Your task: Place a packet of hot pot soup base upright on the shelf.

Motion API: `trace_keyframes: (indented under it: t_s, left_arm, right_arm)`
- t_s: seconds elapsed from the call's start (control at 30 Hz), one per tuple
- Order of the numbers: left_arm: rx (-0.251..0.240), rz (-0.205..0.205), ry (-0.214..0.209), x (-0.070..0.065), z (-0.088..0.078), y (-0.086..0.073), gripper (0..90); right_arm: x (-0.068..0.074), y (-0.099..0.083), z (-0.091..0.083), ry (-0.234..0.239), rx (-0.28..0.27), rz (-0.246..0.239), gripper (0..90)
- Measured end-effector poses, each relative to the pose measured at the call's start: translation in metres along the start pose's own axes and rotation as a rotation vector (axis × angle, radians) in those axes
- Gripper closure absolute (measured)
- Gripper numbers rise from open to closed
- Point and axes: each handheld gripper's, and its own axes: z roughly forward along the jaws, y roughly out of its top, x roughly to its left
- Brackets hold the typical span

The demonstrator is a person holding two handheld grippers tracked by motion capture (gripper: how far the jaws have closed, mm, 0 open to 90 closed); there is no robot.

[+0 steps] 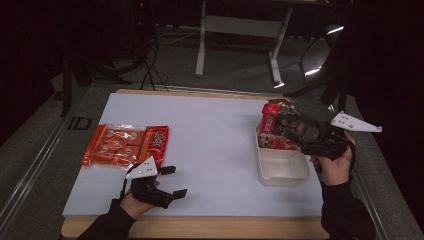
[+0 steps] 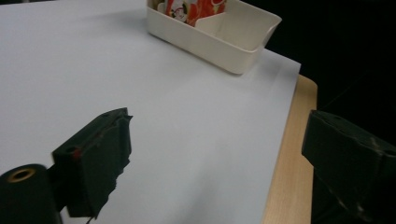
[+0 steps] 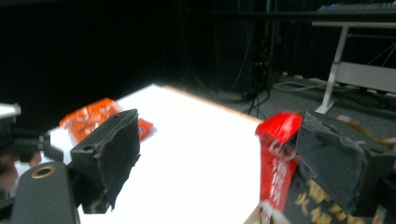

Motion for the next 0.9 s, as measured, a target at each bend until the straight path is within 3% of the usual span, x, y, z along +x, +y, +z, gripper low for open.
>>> trace_keyframes:
  t_s: [0.07,0.17,0.33,0.37,0.53,0.67,0.73,0.9]
  left_arm:
    - [0.003,-0.001,-0.002,0.001,-0.002,0.002,10.7]
    - [-0.004,0.002,0.006,0.002,-0.007,0.006,12.5]
    - [-0.021,0.015,0.024,0.005,-0.018,0.012,15.2]
    - [-0.016,0.024,0.044,0.008,-0.025,0.015,15.2]
    - [-0.025,0.035,0.102,0.017,-0.046,0.017,25.9]
    - [-0.032,0.009,0.143,0.029,-0.066,0.018,36.1]
    - [-0.031,-0.004,0.187,0.034,-0.075,0.018,39.9]
    - [-0.022,-0.010,0.214,0.046,-0.099,0.019,54.8]
  right_arm:
    - [0.006,-0.007,0.001,0.032,-0.001,-0.011,15.9]
    - [0.014,-0.017,0.001,0.036,0.023,-0.038,16.8]
    - [0.024,-0.025,0.000,0.057,0.044,-0.038,17.0]
    - [0.027,-0.026,0.000,0.059,0.049,-0.045,16.9]
    - [0.044,-0.038,-0.005,0.090,0.052,-0.050,16.8]
    - [0.054,-0.046,-0.009,0.112,0.063,-0.050,16.7]
    - [0.058,-0.052,-0.009,0.122,0.074,-0.045,16.7]
    - [0.063,-0.060,-0.010,0.141,0.090,-0.036,16.7]
